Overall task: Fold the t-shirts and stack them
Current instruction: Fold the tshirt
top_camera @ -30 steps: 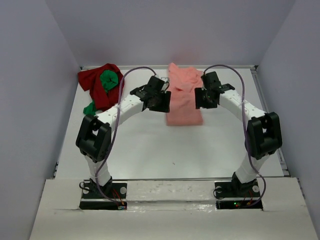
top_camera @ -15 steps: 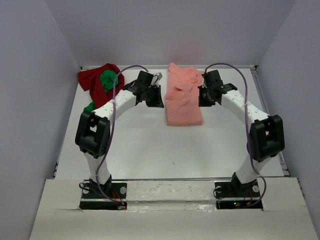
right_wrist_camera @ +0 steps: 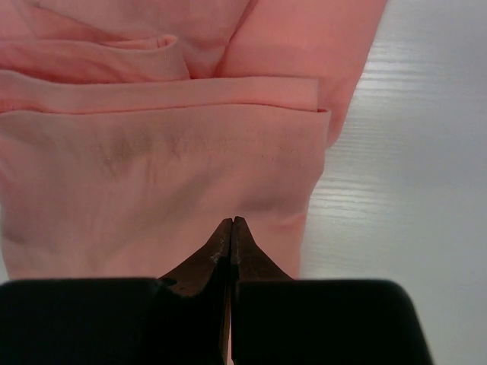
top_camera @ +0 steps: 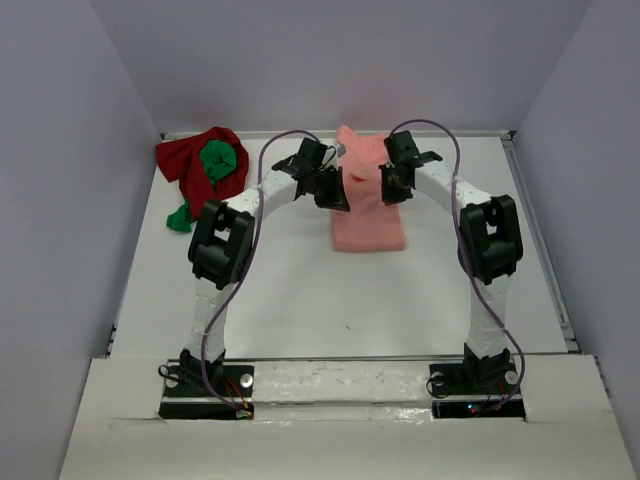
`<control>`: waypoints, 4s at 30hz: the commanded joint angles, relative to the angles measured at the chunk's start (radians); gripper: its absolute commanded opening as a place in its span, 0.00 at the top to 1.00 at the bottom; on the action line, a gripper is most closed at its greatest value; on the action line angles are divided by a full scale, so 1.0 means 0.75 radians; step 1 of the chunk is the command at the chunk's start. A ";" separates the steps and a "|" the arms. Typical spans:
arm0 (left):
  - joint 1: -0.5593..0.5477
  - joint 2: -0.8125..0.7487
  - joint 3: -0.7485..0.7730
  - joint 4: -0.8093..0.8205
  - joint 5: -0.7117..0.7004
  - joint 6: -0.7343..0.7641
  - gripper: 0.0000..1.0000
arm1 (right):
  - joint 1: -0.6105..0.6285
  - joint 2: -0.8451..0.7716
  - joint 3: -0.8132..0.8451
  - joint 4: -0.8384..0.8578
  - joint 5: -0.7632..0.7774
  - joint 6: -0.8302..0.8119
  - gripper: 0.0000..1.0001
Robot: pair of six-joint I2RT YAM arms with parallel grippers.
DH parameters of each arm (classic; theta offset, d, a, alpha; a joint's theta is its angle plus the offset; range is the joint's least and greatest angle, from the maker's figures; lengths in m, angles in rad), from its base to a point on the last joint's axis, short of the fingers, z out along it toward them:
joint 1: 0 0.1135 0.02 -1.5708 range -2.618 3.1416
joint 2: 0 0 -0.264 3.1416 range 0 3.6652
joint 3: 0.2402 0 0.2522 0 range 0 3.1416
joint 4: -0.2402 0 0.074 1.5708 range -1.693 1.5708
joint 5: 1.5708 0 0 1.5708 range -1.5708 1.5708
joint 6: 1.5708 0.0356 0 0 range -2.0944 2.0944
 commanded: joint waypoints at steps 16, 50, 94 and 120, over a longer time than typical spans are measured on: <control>-0.009 0.327 0.335 -0.214 -0.084 -0.091 1.00 | 0.017 0.091 -0.094 0.048 -0.030 0.045 1.00; -0.322 -0.389 -0.792 0.056 -0.303 -0.247 1.00 | 0.348 -0.572 -0.961 0.063 0.150 0.434 1.00; -0.275 -1.215 -1.493 0.424 0.140 -0.427 0.18 | 0.604 -1.703 -1.481 0.085 -0.224 0.763 0.24; -0.263 -1.121 -1.187 0.017 -0.195 -0.271 0.19 | 0.604 -1.429 -1.274 -0.119 0.042 0.802 0.80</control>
